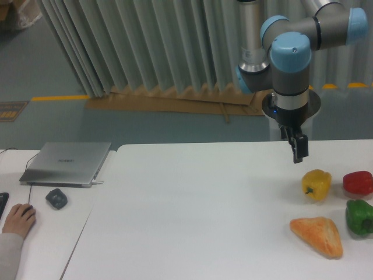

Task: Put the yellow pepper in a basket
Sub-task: 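Move the gripper over the yellow pepper and open its fingers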

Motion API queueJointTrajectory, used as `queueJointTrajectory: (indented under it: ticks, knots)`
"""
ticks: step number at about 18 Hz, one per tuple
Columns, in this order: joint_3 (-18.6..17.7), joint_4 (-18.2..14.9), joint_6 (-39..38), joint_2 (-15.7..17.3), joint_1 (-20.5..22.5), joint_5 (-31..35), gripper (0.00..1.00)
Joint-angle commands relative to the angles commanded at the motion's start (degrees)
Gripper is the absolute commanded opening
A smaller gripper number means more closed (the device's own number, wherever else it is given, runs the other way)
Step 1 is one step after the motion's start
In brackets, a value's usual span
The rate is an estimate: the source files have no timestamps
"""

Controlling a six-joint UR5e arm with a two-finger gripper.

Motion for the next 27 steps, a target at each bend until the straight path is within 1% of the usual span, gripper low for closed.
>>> queueJointTrajectory:
  ticks: [8,19,21,23,24,25,27]
  knots:
    - [0.0,0.09,0.0,0.53,1.05,-0.35,1.0]
    - [0.0,0.09,-0.17,0.53,0.97,-0.18,1.0]
    - [0.0,0.26,-4.89,0.79,1.06,-0.26,1.0]
    - [0.0,2.01,-11.65,0.79,1.23,0.09,1.0]
    - [-0.09,2.72,-15.08,0.88,2.02,0.17,1.0]
    - [-0.09,2.81,-17.2,0.97,2.72,-0.17,1.0]
    - [-1.48,2.9,-18.02,2.02,4.39,-0.35,1.0]
